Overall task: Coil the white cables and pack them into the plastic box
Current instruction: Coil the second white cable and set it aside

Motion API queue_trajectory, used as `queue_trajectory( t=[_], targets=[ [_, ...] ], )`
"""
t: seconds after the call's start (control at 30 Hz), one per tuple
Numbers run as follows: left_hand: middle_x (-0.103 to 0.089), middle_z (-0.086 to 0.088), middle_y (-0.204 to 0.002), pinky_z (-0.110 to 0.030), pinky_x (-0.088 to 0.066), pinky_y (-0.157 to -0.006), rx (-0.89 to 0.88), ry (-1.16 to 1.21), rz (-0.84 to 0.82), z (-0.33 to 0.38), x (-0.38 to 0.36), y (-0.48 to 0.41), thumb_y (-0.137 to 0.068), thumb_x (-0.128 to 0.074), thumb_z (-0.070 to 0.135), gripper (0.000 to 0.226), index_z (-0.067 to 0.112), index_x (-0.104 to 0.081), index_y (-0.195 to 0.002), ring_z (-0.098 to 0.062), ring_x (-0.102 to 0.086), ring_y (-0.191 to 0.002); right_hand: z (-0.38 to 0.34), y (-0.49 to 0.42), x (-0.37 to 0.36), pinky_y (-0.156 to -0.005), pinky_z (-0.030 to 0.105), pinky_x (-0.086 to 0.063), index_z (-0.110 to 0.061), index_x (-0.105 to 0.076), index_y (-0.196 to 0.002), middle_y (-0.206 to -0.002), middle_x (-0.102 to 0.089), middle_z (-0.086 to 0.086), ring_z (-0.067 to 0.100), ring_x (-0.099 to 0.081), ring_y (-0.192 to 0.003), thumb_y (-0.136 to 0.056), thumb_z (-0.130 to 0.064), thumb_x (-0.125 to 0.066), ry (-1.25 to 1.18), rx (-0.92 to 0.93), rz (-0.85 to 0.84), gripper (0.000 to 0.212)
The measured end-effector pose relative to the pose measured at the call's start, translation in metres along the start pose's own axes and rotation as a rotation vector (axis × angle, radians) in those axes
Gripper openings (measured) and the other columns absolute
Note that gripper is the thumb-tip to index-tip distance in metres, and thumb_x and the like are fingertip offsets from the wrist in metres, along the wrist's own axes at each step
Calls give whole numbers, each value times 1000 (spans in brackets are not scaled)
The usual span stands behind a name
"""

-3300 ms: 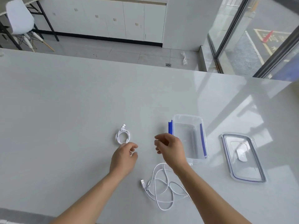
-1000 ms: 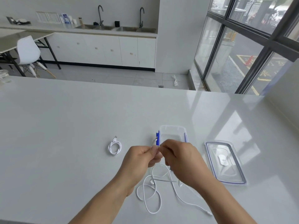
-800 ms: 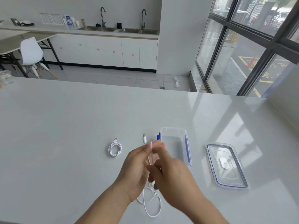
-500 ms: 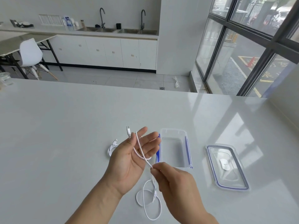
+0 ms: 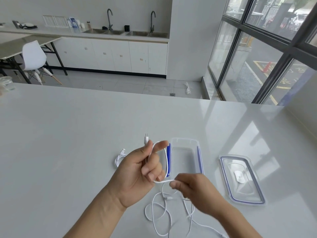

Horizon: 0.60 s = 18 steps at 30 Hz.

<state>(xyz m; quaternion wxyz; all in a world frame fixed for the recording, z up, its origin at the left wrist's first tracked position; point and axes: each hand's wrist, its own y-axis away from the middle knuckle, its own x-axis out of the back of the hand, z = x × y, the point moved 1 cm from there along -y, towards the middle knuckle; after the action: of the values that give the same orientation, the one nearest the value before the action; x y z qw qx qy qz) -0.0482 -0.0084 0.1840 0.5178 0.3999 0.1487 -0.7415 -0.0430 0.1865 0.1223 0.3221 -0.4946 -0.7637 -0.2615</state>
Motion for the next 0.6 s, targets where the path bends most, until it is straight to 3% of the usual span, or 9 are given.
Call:
queue_trajectory(
  t=[0.13,0.3,0.37,0.5,0.6],
  targets=[
    [-50,-5,-43,-28,-42,-46,166,-289,-154,7,5,8,-94,-48,24,26,8,-62,-78,-18,-47,-31,2,-16,40,-57,35,-41,-9,-59,-75,-60,-49,6,14,-39,-57,-90,-52,-64,-27,-61,6,46],
    [-67,-21,-62,-32,-31,-46,274,-837,-74,0,1,10,-96,-49,24,26,6,-64,-85,-28,-63,-47,-38,-26,64,-55,31,-34,-10,-65,-70,-55,-43,-2,18,-36,-53,-93,-35,-68,-271,-106,57,34],
    [-72,-24,-73,-32,-28,-47,232,-851,21,-6,1,7,-102,-45,23,30,0,-63,-97,-32,-67,-56,-58,-22,62,-55,31,-35,-15,-68,-71,-51,-44,-5,17,-37,-51,-95,-33,-65,-364,-102,88,31],
    [-73,-30,-97,-30,-28,-52,94,-603,132,-9,4,6,-102,-46,33,43,-3,-63,-117,-35,-70,-75,-77,-6,52,-51,28,-41,-14,-70,-79,-48,-52,-8,9,-45,-45,-98,-23,-58,-469,-74,181,25],
    [-73,-27,-102,-29,-30,-52,68,-504,159,-14,3,8,-102,-42,39,47,1,-65,-115,-35,-70,-85,-80,4,45,-48,25,-42,-15,-70,-78,-49,-55,-5,9,-48,-44,-96,-16,-61,-576,-82,265,21]
  ],
)
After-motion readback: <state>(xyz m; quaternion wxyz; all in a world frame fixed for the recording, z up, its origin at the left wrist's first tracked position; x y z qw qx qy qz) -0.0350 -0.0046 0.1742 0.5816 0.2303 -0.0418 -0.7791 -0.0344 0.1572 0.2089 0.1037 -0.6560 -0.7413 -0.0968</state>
